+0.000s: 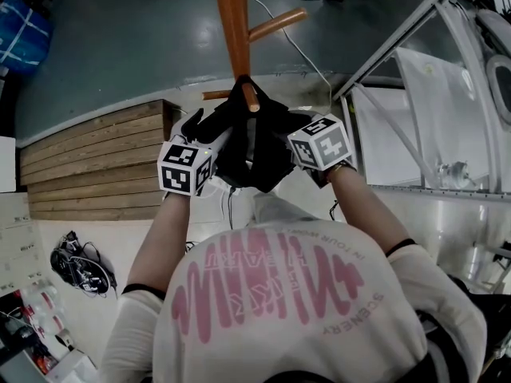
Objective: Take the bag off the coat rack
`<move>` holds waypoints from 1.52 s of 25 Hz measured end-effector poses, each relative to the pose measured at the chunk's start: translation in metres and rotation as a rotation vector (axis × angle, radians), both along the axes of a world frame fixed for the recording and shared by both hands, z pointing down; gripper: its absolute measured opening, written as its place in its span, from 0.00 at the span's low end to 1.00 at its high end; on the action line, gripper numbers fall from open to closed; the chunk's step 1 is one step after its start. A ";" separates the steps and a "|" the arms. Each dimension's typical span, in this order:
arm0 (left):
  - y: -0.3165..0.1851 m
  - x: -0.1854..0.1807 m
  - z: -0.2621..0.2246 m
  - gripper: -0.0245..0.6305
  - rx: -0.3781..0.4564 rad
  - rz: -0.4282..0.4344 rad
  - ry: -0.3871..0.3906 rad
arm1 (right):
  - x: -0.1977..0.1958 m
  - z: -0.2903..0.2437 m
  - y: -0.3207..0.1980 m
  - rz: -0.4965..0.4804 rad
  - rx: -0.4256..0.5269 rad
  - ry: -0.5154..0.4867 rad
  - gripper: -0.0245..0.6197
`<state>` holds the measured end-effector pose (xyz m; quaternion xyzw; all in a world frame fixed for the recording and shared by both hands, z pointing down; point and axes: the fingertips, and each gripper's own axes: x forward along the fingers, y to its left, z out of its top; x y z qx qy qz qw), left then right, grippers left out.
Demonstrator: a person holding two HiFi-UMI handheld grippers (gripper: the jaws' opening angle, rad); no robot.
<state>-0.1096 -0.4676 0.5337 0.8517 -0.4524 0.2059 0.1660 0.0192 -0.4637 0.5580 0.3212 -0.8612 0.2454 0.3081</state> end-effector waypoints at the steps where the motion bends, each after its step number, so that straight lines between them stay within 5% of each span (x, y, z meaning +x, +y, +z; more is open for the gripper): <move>1: -0.001 -0.001 0.002 0.49 -0.006 -0.011 -0.010 | 0.000 0.000 0.000 0.002 -0.002 -0.003 0.31; 10: 0.004 0.000 0.012 0.40 -0.052 -0.087 0.076 | 0.003 0.002 -0.002 0.031 0.015 -0.018 0.31; 24: 0.024 0.010 0.015 0.20 -0.070 -0.031 0.096 | 0.007 0.004 -0.002 0.073 0.064 0.024 0.23; 38: 0.028 0.015 0.016 0.19 -0.122 -0.039 0.168 | 0.008 0.004 -0.001 0.060 0.093 0.065 0.19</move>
